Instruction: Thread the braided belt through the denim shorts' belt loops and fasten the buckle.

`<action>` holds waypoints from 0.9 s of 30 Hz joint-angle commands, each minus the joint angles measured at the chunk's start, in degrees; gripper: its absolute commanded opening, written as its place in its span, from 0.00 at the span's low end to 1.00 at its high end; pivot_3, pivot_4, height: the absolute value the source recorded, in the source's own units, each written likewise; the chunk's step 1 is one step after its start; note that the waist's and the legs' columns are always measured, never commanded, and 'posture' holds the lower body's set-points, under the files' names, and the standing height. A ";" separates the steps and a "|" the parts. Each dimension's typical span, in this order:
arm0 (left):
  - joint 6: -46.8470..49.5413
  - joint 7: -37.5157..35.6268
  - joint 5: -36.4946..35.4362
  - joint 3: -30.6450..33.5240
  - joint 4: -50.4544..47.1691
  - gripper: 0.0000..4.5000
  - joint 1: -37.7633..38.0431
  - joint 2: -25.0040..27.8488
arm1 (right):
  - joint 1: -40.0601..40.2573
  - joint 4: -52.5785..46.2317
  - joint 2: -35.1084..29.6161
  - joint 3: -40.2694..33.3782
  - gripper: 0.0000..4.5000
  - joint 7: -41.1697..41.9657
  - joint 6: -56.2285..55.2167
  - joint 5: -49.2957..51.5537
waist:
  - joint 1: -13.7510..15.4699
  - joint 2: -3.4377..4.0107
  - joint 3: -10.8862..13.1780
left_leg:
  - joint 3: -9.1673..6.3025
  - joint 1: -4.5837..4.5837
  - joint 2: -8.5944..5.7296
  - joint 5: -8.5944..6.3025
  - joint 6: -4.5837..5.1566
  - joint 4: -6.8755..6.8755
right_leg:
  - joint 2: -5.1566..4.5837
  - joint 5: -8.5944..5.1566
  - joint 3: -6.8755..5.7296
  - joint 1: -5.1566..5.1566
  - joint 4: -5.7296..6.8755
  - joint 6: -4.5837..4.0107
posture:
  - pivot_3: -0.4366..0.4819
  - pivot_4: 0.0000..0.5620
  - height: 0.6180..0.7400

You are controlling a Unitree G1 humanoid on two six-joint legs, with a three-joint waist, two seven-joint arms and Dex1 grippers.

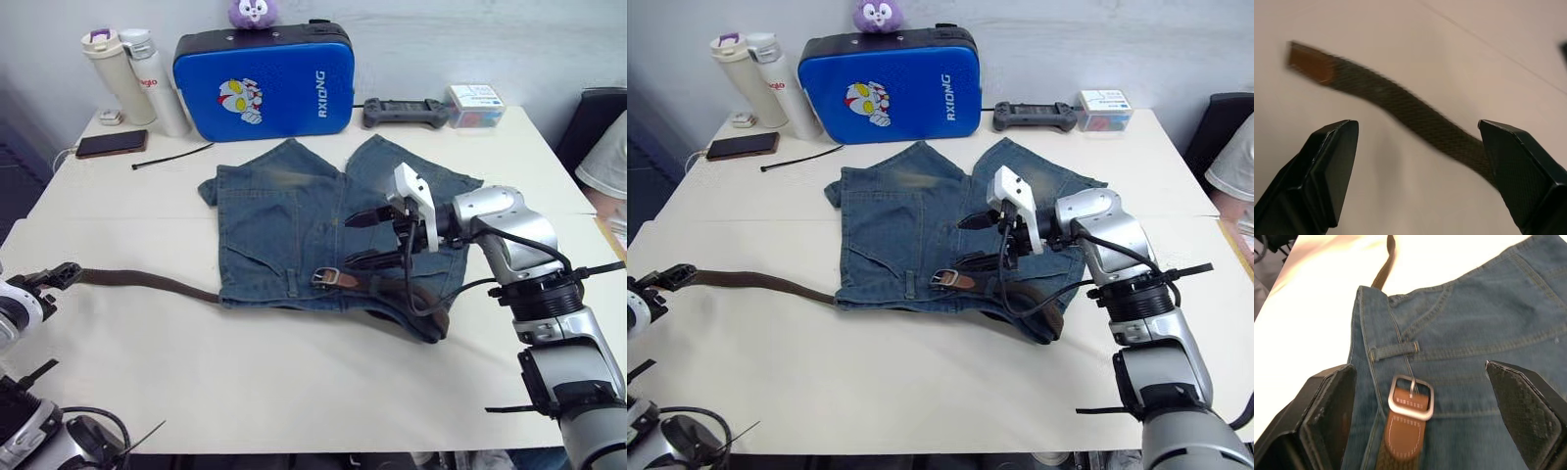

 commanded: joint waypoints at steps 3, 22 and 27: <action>-5.50 8.18 5.59 -0.40 2.93 0.95 -4.60 -0.99 | 0.37 -5.74 -2.95 -0.47 1.00 -0.56 1.62 0.41 | 1.59 -0.08 0.03 | 0.13 -0.02 0.07 -0.01 -0.02 -0.02 | 0.27 0.06 0.72 -0.13 -0.10 0.11 | 0.48 0.27 1.00; -18.95 30.29 7.99 -3.63 37.34 0.95 -29.95 -4.65 | 5.95 -16.54 -7.33 -3.91 1.00 -10.40 8.12 2.73 | 2.21 -0.86 0.21 | 1.52 -0.04 0.30 -0.16 0.08 -0.14 | 0.50 0.12 2.14 -1.01 0.16 0.24 | 0.48 0.27 1.00; -18.64 36.69 7.59 -0.15 40.83 0.82 -31.87 -5.47 | 6.49 -16.78 -7.65 -4.05 1.00 -12.49 7.71 2.41 | 1.62 -0.88 0.22 | 1.74 -0.04 0.32 -0.20 0.14 -0.14 | 0.54 0.15 2.35 -1.08 0.20 0.29 | 0.48 0.27 1.00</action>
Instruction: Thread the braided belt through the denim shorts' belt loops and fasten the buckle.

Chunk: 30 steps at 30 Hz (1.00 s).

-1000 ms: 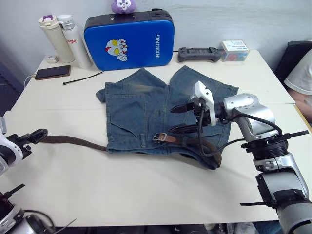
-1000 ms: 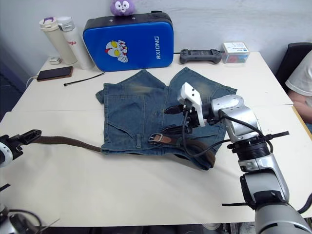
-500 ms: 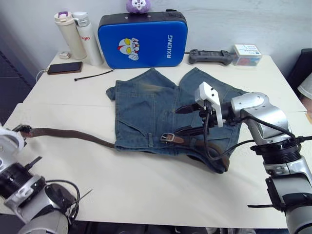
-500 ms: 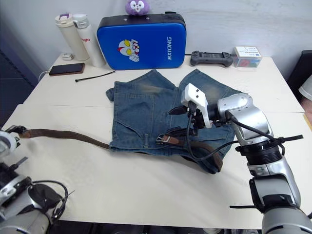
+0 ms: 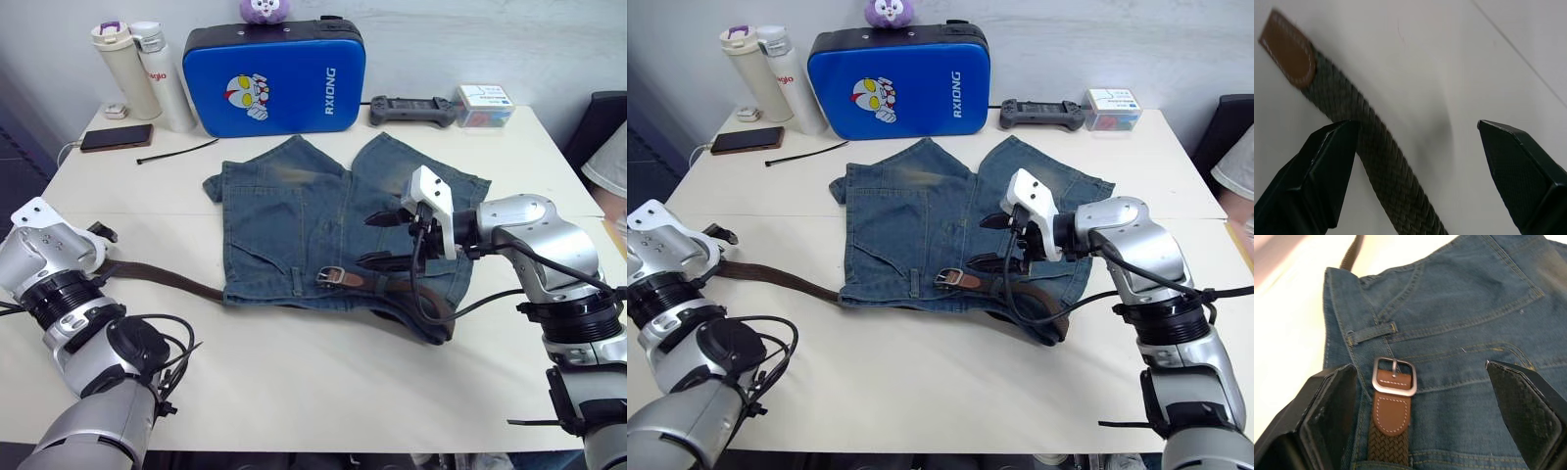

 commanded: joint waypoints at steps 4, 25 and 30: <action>1.36 7.54 0.29 2.68 0.69 0.46 -2.17 0.48 | -0.18 -0.79 -1.14 -1.21 1.00 -2.65 -2.14 -0.96 | -0.31 0.00 0.00 | 0.04 0.01 0.03 0.00 0.00 0.00 | 0.03 0.00 0.04 -0.02 0.01 0.00 | 0.48 0.27 1.00; -40.22 -65.48 -6.01 -56.43 -28.62 0.00 15.44 17.22 | -2.28 -2.41 -2.44 -5.07 1.00 -6.91 -14.53 -3.85 | -0.54 -0.07 0.13 | 0.31 0.01 0.09 -0.06 0.11 -0.12 | 0.06 0.03 0.26 -0.05 -0.18 0.04 | 0.48 0.27 1.00; -48.70 -78.70 -5.02 -65.53 -29.62 0.00 18.22 20.91 | 1.53 -11.36 -4.03 -1.55 1.00 -5.91 -15.92 -5.12 | -0.48 0.24 0.31 | 0.58 0.15 0.31 -0.16 0.14 -0.17 | 0.37 0.03 0.62 -0.09 -0.18 0.03 | 0.48 0.27 1.00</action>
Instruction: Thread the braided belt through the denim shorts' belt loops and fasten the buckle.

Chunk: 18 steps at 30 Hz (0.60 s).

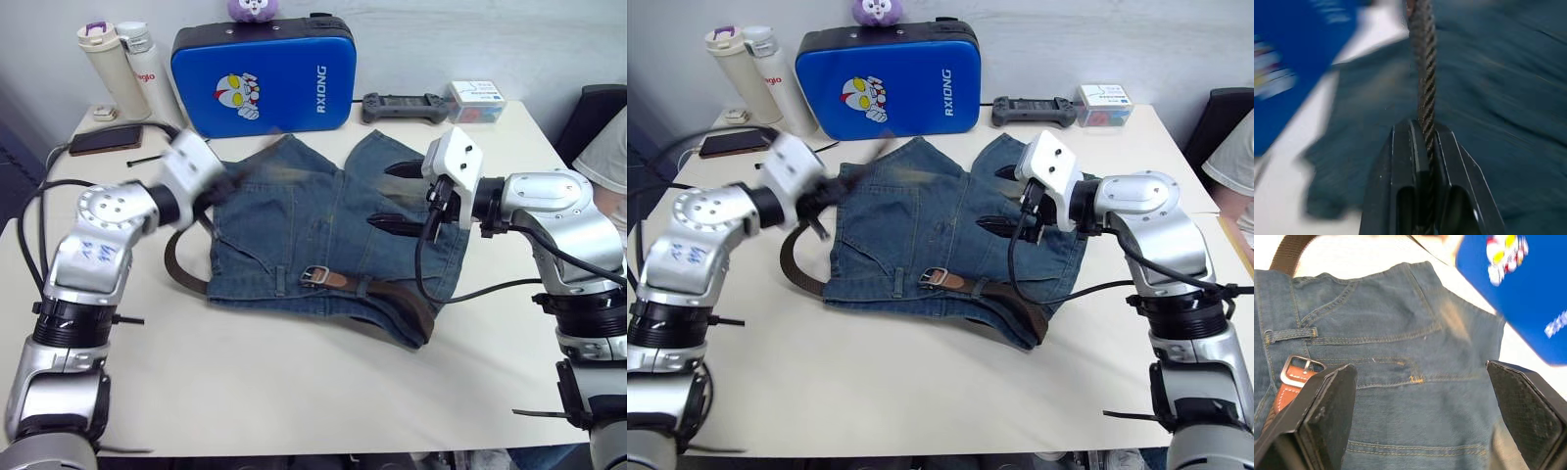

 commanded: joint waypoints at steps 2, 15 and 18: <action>-4.09 -7.43 -1.14 -1.71 1.24 0.00 -0.89 -0.83 | 3.26 -10.47 -1.28 4.52 1.00 0.87 -1.29 -2.13 | 0.20 0.02 0.03 | 0.01 -0.03 0.17 -0.09 -0.07 0.08 | 0.21 0.02 0.05 -0.03 -0.01 -0.04 | 0.48 0.27 1.00; -10.44 -13.53 1.70 -3.09 3.72 0.00 -6.05 -3.09 | -1.90 -7.61 4.66 14.34 1.00 -3.62 -8.08 -14.70 | 0.17 0.02 0.03 | 0.32 -0.06 0.28 -0.17 -0.02 0.11 | 0.39 0.03 0.34 -0.23 0.08 -0.06 | 0.48 0.27 1.00; -10.39 -14.22 2.19 -3.50 3.40 0.00 -6.29 -3.68 | -4.28 -4.95 5.26 15.07 1.00 -2.60 -10.03 -16.16 | 0.25 0.02 0.03 | 0.32 -0.07 0.29 -0.17 -0.01 0.12 | 0.41 0.03 0.34 -0.22 0.06 -0.06 | 0.48 0.27 1.00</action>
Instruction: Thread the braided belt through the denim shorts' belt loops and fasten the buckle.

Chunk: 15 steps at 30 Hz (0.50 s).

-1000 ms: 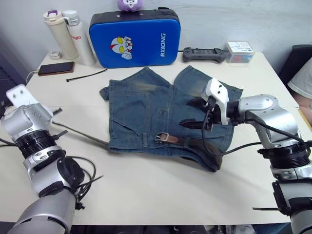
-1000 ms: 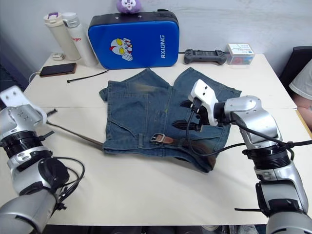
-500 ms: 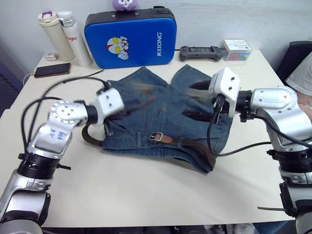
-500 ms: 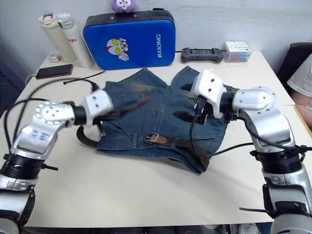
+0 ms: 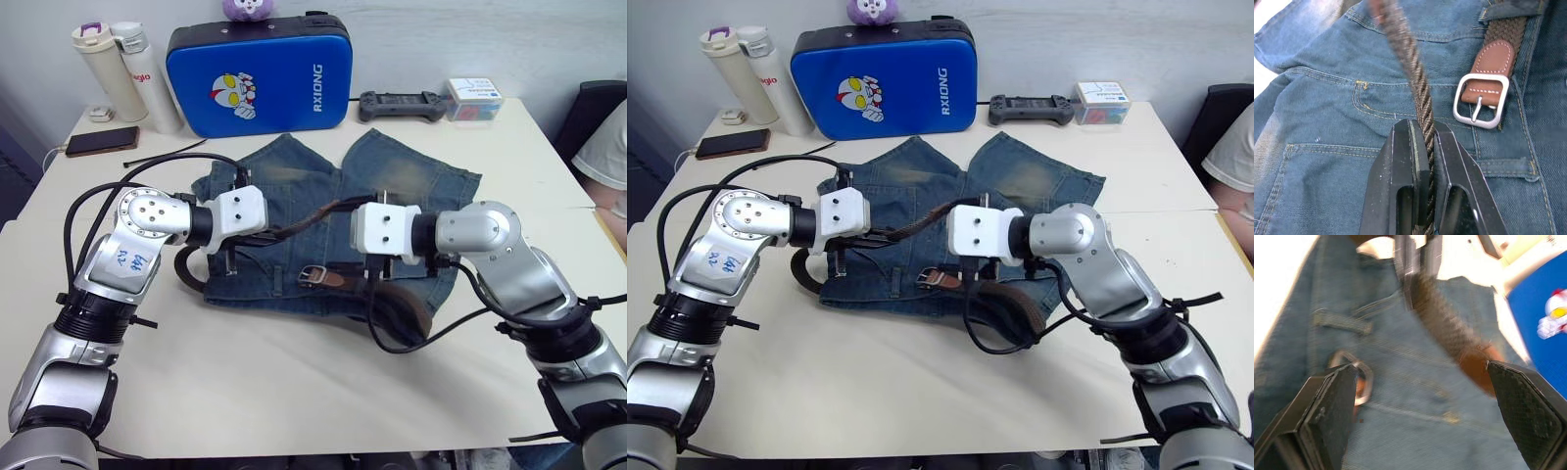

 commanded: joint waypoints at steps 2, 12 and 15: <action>-0.46 -0.57 1.25 -0.19 -0.96 0.00 -1.28 -0.36 | -4.27 2.31 -0.87 -0.93 1.00 3.31 -2.69 -0.35 | 0.00 0.00 0.00 | 0.00 -0.01 0.00 0.00 0.00 0.00 | 0.00 0.00 0.00 0.00 0.00 0.00 | 0.48 0.27 1.00; -0.84 -0.89 2.62 0.05 -1.53 0.00 -2.35 -1.68 | -5.46 8.58 -0.33 0.34 1.00 6.60 -4.38 -1.61 | -0.02 0.00 0.01 | 0.03 -0.02 0.06 -0.02 -0.01 0.00 | 0.05 0.00 0.02 -0.03 0.00 0.00 | 0.48 0.27 1.00; 0.25 -1.05 2.75 0.06 -2.68 0.00 -2.90 -1.80 | -4.87 10.96 1.12 0.40 0.84 7.09 -5.71 -1.01 | -0.15 0.01 0.01 | 0.07 -0.03 0.06 -0.02 -0.01 -0.01 | 0.06 0.00 0.05 -0.06 0.03 -0.01 | 0.48 0.27 1.00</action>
